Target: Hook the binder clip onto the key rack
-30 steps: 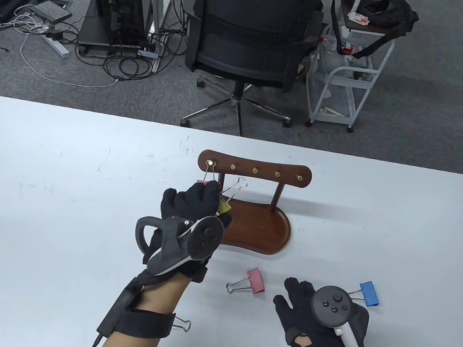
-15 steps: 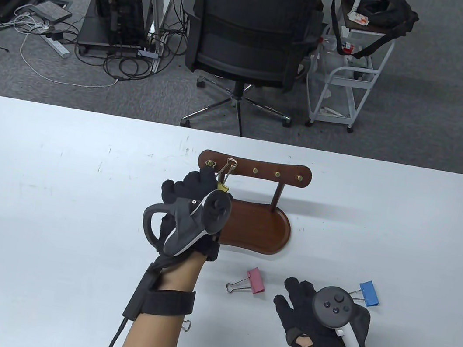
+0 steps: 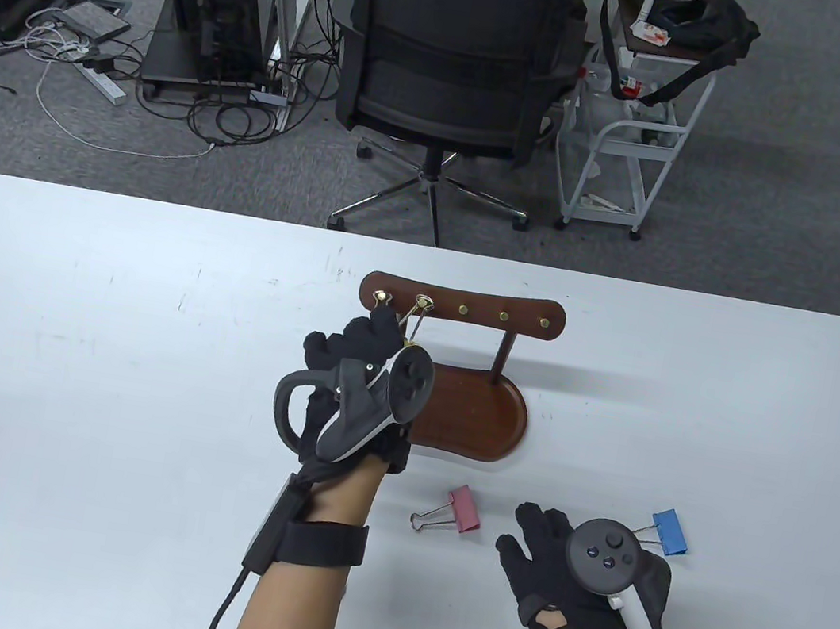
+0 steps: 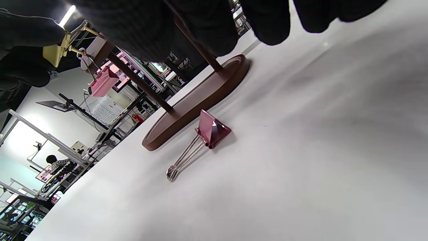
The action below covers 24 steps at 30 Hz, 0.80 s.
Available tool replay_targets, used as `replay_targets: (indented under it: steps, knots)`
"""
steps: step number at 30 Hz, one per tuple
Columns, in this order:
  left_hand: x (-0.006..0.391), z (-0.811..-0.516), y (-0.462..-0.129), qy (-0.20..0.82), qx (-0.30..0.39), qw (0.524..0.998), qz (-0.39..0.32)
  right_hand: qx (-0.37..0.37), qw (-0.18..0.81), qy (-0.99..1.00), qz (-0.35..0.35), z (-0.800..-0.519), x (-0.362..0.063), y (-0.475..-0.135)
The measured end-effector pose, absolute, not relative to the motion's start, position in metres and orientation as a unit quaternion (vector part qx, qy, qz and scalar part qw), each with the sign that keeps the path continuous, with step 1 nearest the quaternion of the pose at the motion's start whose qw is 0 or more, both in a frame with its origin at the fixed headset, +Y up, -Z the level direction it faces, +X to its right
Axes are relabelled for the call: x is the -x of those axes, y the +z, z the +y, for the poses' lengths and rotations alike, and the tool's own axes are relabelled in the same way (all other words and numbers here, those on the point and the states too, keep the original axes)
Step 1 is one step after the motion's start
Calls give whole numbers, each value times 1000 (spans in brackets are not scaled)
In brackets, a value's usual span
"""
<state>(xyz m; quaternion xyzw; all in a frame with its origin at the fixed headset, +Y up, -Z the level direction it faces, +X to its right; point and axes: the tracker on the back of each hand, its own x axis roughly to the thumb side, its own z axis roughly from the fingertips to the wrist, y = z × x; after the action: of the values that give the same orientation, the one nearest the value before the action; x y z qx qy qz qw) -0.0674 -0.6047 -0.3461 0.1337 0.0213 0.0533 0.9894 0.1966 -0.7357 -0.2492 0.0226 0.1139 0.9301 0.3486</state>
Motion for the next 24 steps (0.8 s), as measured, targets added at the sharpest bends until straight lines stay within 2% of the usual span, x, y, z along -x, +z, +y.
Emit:
replay_targets:
  steps: [24]
  knots:
    - [57, -638, -366, 37, -95, 994, 36, -19, 351, 929, 115, -735, -197, -250]
